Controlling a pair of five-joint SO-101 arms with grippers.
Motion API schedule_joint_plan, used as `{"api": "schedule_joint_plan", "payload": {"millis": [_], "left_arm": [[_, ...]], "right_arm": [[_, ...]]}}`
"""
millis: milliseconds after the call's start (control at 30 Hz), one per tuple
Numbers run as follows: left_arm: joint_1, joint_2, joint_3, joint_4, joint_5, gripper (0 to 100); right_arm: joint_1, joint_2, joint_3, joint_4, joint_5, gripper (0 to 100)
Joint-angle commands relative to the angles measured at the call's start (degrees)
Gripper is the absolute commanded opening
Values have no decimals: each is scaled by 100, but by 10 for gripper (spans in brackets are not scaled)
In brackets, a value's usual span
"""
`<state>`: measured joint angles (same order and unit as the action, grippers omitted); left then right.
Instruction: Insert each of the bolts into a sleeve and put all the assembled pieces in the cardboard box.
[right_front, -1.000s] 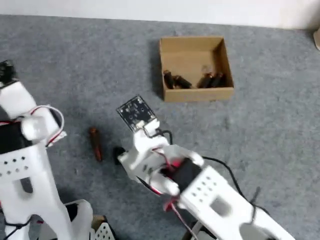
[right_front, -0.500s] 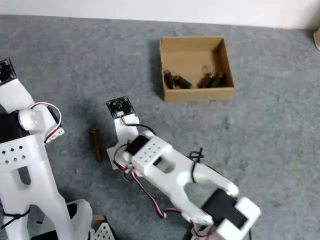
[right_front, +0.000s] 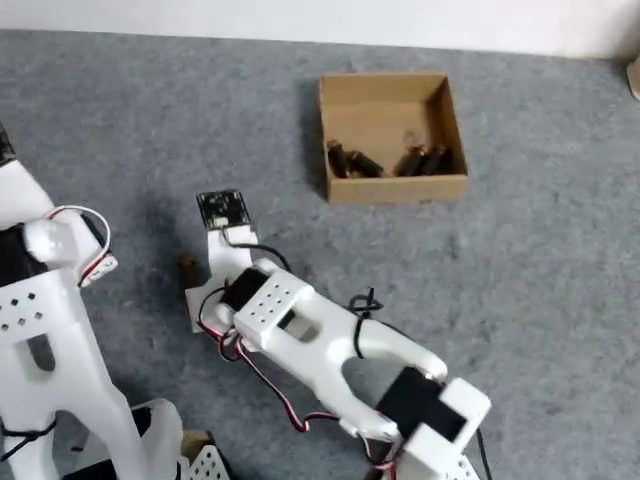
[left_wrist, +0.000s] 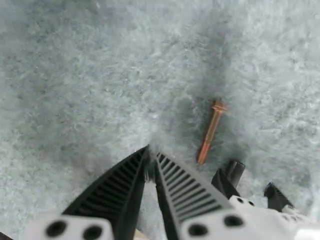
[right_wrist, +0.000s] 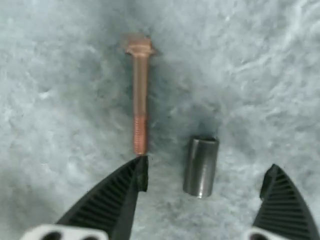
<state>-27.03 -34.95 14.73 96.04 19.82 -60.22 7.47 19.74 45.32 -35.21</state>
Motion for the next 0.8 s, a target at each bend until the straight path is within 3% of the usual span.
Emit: {"api": "schedule_joint_plan", "payload": {"millis": [0, 200, 267, 400, 567, 767], "left_arm": [[-198, 4, -295, 62, 53, 11], [-198, 4, -295, 62, 44, 11], [-198, 4, -286, 53, 35, 11], [-198, 4, -277, 44, 35, 11], [-171, 4, -242, 44, 26, 11], [-163, 48, -163, 26, 44, 11]], "right_arm": [[-66, 286, -251, -119, -264, 324], [-66, 901, -268, -119, -334, 315], [-66, 892, -268, -119, -316, 243], [-57, 910, -268, -127, -290, 0], [-57, 901, -268, -127, 167, 5], [-22, 875, -259, -31, 158, 5]]}}
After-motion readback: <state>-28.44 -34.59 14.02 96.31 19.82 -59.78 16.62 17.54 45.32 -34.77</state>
